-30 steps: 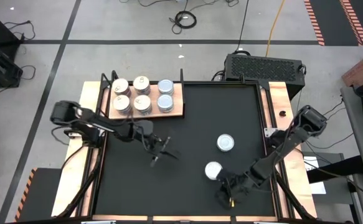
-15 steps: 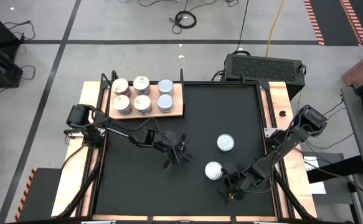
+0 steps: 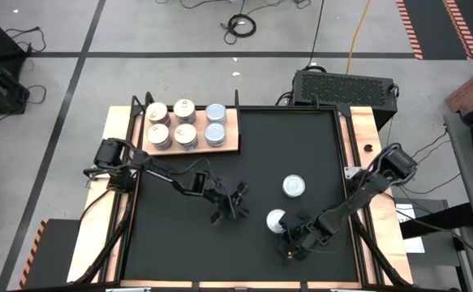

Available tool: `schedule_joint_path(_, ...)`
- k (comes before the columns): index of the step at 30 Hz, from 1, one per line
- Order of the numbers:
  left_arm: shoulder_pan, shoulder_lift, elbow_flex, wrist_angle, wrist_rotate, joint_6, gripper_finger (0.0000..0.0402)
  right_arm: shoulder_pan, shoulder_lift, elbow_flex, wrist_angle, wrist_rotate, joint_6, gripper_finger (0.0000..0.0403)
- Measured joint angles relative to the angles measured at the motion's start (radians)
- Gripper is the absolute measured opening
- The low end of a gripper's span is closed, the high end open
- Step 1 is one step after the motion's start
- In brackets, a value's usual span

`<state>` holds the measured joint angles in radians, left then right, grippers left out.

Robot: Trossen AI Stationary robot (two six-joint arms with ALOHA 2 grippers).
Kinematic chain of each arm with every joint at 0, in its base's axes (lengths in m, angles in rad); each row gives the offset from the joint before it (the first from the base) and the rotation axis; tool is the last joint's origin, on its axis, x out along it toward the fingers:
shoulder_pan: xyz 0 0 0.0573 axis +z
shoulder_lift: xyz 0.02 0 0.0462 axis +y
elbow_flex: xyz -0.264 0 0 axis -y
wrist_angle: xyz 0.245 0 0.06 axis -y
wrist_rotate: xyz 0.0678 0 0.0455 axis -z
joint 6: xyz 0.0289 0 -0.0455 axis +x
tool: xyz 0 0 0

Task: Stack canned seafood by type on shelf
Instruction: Stack the bottom green tuna can on the top green tuna can on the shelf

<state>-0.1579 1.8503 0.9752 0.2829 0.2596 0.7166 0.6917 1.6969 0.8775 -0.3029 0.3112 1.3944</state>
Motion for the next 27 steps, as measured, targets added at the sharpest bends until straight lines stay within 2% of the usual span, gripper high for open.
schedule_joint_path(6, -0.015, 0.046, 0.000, 0.086, 0.000, 0.012, 0.0091, -0.049, 0.064, 0.000, 0.127, -0.015, -0.128, 0.0000)
schedule_joint_path(9, -0.015, 0.054, 0.000, 0.100, -0.006, 0.048, 0.0091, -0.073, 0.064, -0.001, 0.129, -0.054, -0.172, 0.0000)
schedule_joint_path(13, -0.012, 0.053, 0.000, 0.137, -0.010, 0.050, 0.0091, -0.084, 0.031, -0.001, 0.117, -0.155, -0.167, 0.0000)
schedule_joint_path(16, -0.010, 0.053, 0.001, 0.162, -0.010, 0.050, 0.0091, -0.078, 0.001, 0.000, 0.062, -0.162, -0.119, 0.0000)
schedule_joint_path(23, 0.005, 0.053, 0.082, 0.070, -0.009, 0.028, 0.0091, -0.068, -0.027, -0.001, -0.119, -0.160, -0.026, 0.0000)
schedule_joint_path(27, 0.012, 0.052, 0.103, -0.027, -0.009, -0.010, 0.0091, -0.095, -0.022, -0.001, -0.117, -0.122, -0.058, 0.0000)
